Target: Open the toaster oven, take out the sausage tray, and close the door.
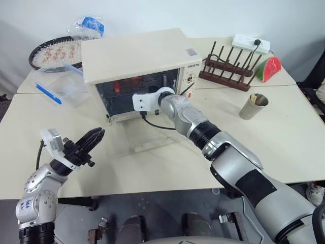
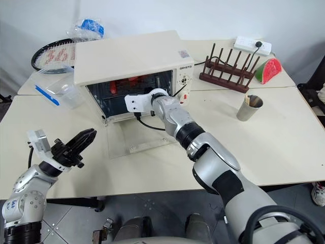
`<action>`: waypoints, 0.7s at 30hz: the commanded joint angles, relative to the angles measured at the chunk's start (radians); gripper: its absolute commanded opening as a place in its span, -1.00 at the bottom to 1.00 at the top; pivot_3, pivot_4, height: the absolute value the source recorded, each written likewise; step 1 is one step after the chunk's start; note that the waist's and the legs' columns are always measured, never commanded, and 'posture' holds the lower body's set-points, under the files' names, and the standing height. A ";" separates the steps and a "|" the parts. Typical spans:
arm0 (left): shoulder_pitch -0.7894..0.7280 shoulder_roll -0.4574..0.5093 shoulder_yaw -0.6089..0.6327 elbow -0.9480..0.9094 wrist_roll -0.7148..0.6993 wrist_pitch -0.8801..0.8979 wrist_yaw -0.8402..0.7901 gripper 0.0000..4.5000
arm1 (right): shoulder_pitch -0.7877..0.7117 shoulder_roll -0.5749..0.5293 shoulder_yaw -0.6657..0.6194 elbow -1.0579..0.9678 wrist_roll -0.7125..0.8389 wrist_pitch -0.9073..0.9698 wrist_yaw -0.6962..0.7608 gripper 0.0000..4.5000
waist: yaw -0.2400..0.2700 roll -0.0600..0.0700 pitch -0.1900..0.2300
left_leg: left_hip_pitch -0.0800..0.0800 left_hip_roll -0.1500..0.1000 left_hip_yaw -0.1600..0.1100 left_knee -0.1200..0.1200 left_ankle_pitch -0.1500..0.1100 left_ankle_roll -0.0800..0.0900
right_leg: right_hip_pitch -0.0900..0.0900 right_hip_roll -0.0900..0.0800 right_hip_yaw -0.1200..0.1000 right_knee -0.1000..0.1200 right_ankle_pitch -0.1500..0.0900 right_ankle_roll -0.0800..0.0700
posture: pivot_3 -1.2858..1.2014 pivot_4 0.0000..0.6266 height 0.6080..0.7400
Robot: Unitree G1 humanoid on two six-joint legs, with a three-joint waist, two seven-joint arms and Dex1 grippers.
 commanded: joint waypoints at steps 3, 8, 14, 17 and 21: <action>-0.016 0.026 0.044 -0.039 -0.078 0.030 -0.005 0.18 | 0.057 -0.023 -0.004 -0.203 -0.045 0.022 0.007 -1.00 | 0.000 0.000 0.000 | 0.000 0.000 0.000 -0.001 0.000 0.000 | 0.000 0.000 0.000 0.000 0.000 0.000 | 0.03 -0.52 1.00; -0.022 0.052 0.044 -0.024 -0.085 0.043 -0.020 0.84 | 0.141 -0.061 -0.014 -0.392 -0.079 0.063 0.064 -1.00 | -0.001 0.000 0.000 | 0.000 0.000 0.000 -0.002 0.000 0.000 | -0.001 0.000 0.000 0.000 0.000 0.000 | 0.03 -0.52 1.00; -0.042 0.097 0.024 0.028 -0.016 0.021 -0.031 0.99 | 0.270 -0.127 -0.026 -0.660 -0.124 0.106 0.142 -1.00 | 0.002 0.000 0.000 | 0.000 0.000 0.000 -0.002 0.000 0.000 | -0.001 0.000 0.000 -0.001 0.000 0.000 | 0.03 -0.52 1.00; -0.057 0.109 0.016 0.053 0.003 0.020 -0.027 0.99 | 0.336 -0.153 -0.029 -0.768 -0.150 0.117 0.163 -1.00 | 0.001 0.000 0.000 | 0.000 0.000 0.001 -0.003 0.000 0.000 | -0.001 0.000 0.000 -0.001 0.000 0.000 | 0.03 -0.52 1.00; -0.089 0.120 0.012 0.082 0.005 0.050 -0.009 0.99 | 0.437 -0.211 -0.016 -0.900 -0.201 0.089 0.176 -1.00 | 0.003 0.000 0.000 | 0.000 0.000 0.002 -0.003 0.000 0.000 | -0.001 0.000 0.000 -0.001 0.000 0.000 | 0.03 -0.52 1.00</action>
